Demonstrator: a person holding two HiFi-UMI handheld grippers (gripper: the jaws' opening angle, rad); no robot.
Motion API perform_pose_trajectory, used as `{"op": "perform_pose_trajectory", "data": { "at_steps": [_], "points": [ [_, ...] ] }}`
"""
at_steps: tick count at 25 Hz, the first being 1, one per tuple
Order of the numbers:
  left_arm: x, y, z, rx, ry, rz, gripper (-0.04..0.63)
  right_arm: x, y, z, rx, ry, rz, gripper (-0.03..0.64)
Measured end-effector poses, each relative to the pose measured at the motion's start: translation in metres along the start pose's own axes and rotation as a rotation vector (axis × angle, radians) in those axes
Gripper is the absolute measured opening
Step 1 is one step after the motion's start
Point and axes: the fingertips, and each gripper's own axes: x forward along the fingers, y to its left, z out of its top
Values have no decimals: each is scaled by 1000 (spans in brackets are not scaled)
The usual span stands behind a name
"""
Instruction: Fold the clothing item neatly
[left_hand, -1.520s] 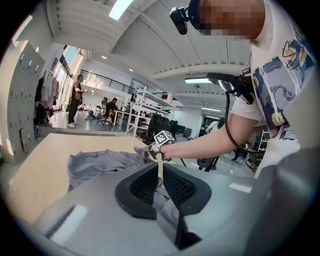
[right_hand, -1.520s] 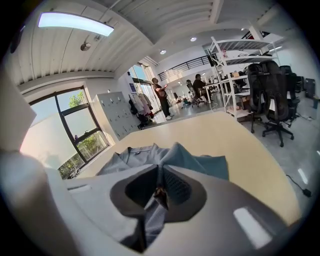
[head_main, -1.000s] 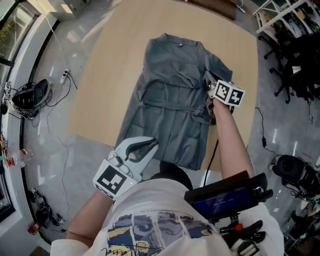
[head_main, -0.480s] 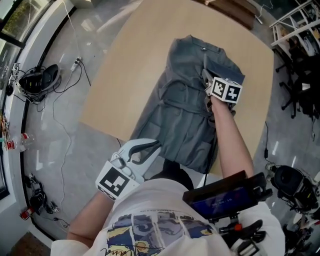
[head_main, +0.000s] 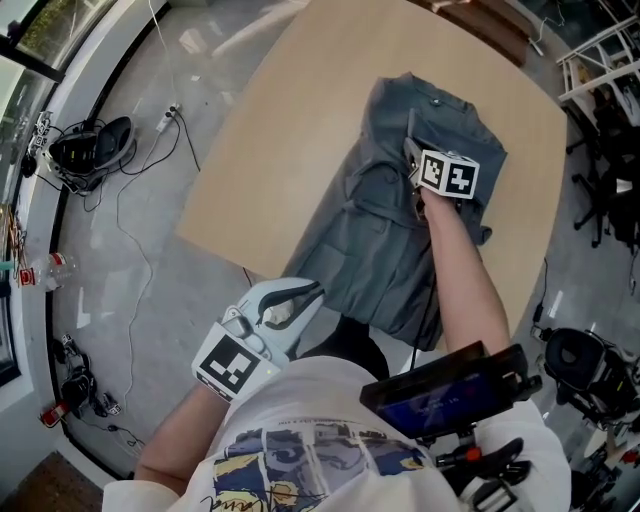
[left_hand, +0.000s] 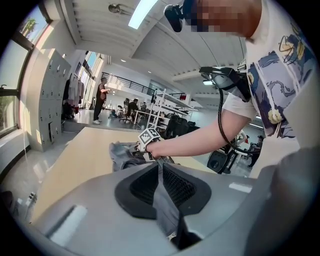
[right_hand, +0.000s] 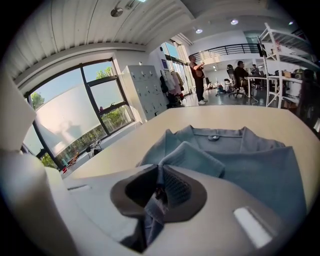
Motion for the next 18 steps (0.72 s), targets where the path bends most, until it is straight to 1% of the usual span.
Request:
{"op": "perform_pose_trajectory", "data": {
  "at_steps": [3,6,8,11,13,16,18],
  "points": [
    [-4,6,-2,3,5,-2,37,7,2,-10,1,39,-4,35],
    [-6,10,2,-9,8,-8,37,11,5,-12,1,56,-8,38],
    [-8,10,4,-1,5,-16,37,11,7,-13,-9,58,-12,49],
    [-10,10,2,38,-6,-35,37,10,11,-13,-22,69,-9,75],
    [-11,10,1,37,-3,-45,37,8,13,-13,-27,71,-8,89],
    [-12,9,1,50,-9,-61,37,0,14,-14,-33,61,-13,97],
    [-16,6,3,45,-5,-75,37,-8,17,-17,-30,58,-13,98]
  ]
}}
